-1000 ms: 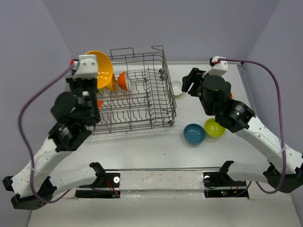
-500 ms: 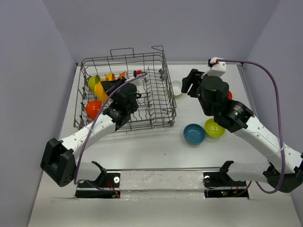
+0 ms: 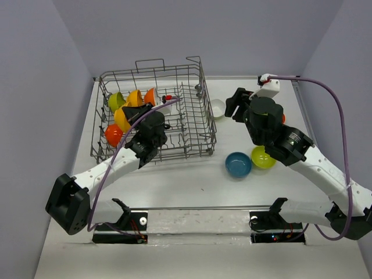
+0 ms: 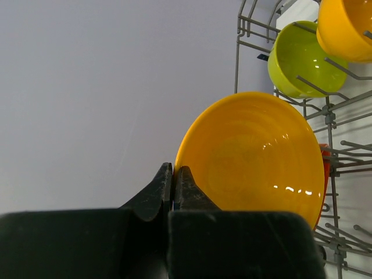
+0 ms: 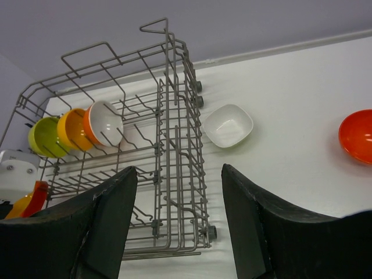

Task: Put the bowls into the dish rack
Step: Insert the bowl into the dish rack.

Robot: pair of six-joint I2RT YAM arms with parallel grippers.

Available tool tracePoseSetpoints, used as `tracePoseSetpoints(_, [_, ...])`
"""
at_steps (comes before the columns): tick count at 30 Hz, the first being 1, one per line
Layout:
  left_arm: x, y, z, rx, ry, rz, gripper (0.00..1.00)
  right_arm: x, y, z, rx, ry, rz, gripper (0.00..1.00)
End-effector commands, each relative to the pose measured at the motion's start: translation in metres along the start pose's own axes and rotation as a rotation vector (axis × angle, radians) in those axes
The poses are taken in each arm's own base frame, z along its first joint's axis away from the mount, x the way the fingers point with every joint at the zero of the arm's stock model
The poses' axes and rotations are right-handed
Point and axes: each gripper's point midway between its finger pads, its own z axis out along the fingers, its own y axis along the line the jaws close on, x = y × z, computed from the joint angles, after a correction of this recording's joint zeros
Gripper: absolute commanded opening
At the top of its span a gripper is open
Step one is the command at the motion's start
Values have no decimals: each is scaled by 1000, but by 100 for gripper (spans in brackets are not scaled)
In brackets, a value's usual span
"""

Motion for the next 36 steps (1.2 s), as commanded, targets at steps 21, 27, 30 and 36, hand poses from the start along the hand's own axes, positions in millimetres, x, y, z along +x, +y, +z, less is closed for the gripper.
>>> tracePoseSetpoints(21, [-10,-28,8,20,-1,22,0,-21,-12,-16,3,-77,47,66])
tracePoseSetpoints(27, [-7,-32,8,28,9,45,0,-20,-12,-17,3,-77,47,66])
tracePoseSetpoints(30, [-8,-36,9,36,8,56,0,-19,-14,-17,7,-77,45,66])
tracePoseSetpoints(36, [-4,-38,13,39,26,57,0,-19,-15,-17,8,-78,43,66])
